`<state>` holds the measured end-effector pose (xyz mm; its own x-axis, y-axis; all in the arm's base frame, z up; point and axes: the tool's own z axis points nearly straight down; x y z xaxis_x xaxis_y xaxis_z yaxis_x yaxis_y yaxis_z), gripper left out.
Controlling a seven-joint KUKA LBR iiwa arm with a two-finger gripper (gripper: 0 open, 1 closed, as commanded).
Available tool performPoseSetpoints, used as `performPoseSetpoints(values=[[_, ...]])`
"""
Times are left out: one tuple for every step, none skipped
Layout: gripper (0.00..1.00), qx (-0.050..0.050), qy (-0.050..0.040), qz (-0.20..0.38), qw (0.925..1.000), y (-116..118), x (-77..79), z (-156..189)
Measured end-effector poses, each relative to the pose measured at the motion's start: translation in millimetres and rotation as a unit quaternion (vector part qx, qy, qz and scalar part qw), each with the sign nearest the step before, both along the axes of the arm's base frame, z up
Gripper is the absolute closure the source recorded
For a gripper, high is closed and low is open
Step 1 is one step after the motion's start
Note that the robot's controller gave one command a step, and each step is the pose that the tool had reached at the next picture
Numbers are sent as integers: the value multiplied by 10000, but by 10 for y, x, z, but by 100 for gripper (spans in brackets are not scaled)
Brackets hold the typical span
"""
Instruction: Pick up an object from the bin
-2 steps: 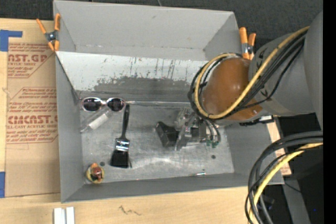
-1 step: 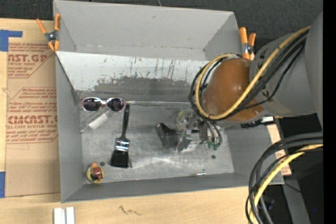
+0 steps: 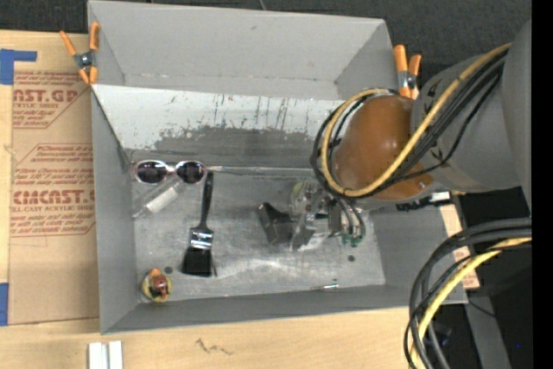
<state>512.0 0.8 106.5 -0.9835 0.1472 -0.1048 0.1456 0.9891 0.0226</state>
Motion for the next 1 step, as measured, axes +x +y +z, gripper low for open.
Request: performPoseSetpoints(values=[[100,0,0,0,10000,0,0,0]])
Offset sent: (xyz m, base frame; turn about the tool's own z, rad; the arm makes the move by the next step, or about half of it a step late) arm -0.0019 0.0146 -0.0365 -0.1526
